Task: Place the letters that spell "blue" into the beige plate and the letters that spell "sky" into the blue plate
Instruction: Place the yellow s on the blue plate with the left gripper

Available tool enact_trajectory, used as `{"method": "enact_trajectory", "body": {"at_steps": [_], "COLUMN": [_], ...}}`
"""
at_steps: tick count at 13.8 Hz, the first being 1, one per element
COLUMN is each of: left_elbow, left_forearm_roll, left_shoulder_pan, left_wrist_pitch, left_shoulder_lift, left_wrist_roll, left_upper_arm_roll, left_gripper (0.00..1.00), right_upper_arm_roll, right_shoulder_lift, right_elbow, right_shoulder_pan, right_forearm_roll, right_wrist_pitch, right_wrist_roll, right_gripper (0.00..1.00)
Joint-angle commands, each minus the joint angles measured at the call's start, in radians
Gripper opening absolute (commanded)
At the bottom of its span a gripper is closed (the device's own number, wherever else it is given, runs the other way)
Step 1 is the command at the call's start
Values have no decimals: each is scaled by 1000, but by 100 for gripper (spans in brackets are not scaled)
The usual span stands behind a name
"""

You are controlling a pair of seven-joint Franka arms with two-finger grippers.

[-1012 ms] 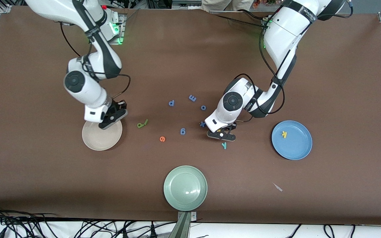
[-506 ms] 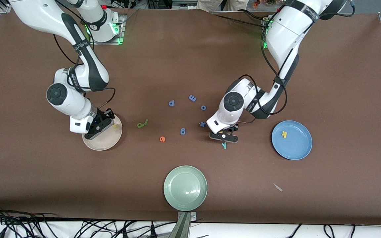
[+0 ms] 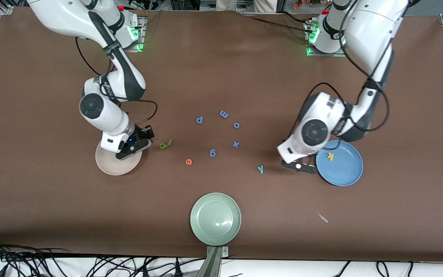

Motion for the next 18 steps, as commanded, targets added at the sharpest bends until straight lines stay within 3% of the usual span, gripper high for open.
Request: {"method": "enact_trajectory", "body": {"at_steps": [1,7,8,9,10,11,15,18], "left_elbow": [-40,-53,-50,-42,-36,-24,39,114], "left_forearm_roll": [65,149,151,151,149,149,114,22], "left_shoulder_pan": [77,142,144,145,148,148,122,53], "left_wrist_pitch": [-7,54,57,57,59,57,54,54], "left_shoulder_lift": [-10,15,17,17,15,14,6,39], "left_wrist_roll": [106,168,168,168,168,169,153,44], "left_upper_arm_roll": [-10,-13,-13,-13,-13,-14,-43,-65], "left_gripper": [2,8,15,29,59,99,100,100], "right_upper_arm_roll": [2,6,8,12,15,15,15,15], "right_shoulder_lift": [47,99,106,111,116,117,114,114], "right_elbow": [41,-18,-22,-24,-25,-33,-59,-50], "right_shoulder_pan": [25,33,36,37,42,42,42,42], "right_forearm_roll": [-2,-2,-2,-3,-5,-5,-8,-44], "right_wrist_pitch": [-10,121,137,139,139,140,174,175], "right_wrist_roll": [137,145,145,145,145,145,138,134], "right_gripper": [64,70,70,70,70,70,69,61]}}
